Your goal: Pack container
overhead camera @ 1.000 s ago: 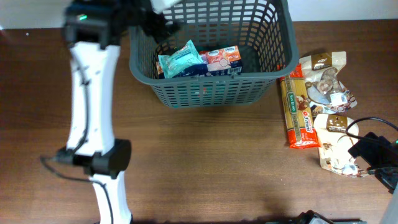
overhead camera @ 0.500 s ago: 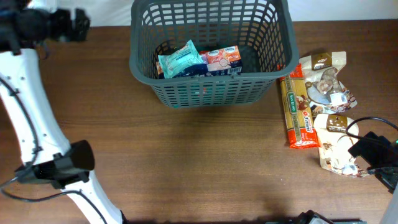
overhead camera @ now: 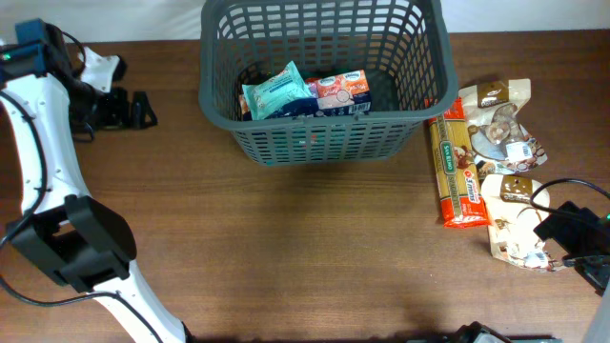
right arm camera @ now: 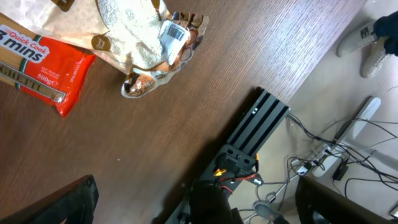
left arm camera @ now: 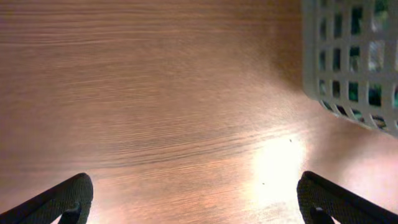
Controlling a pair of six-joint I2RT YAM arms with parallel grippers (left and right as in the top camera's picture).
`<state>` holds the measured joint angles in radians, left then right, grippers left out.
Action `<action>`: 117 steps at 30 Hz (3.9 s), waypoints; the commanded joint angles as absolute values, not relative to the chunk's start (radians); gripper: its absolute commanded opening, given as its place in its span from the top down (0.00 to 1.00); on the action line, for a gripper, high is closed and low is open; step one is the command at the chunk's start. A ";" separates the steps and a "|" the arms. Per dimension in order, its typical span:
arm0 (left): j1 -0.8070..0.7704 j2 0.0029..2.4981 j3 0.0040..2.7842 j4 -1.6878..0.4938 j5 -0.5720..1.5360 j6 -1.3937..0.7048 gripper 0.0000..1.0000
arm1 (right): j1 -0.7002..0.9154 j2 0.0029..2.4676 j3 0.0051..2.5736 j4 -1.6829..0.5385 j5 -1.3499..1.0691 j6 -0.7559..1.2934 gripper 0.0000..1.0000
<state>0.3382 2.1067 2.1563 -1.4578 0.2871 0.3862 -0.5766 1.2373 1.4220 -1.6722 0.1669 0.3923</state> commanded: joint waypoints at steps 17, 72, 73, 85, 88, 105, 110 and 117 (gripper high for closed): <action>0.310 1.236 1.111 -0.873 0.360 0.440 0.01 | -0.583 1.235 1.425 -1.652 0.165 0.390 0.01; 0.455 0.906 0.665 -0.396 0.088 0.011 0.01 | -0.584 1.793 1.329 -1.126 -0.022 -0.172 0.01; 0.455 0.906 0.665 -0.396 0.088 0.011 0.01 | -0.584 1.793 1.315 -1.120 -0.021 -0.172 0.01; 0.455 0.906 0.665 -0.396 0.088 0.011 0.01 | -0.584 1.793 1.165 -0.972 -0.015 -0.168 0.00; 0.455 0.906 0.665 -0.396 0.088 0.011 0.01 | -0.584 1.793 1.148 -0.930 -0.015 -0.165 0.00; 0.455 0.906 0.665 -0.396 0.089 0.011 0.01 | -0.584 1.793 1.065 -0.788 -0.033 -0.142 0.43; 0.455 0.906 0.665 -0.396 0.088 0.011 0.01 | -0.584 1.793 1.060 -0.778 -0.033 -0.141 0.48; 0.455 0.906 0.665 -0.396 0.088 0.011 0.01 | -0.584 1.793 0.986 -0.704 -0.035 -0.095 0.69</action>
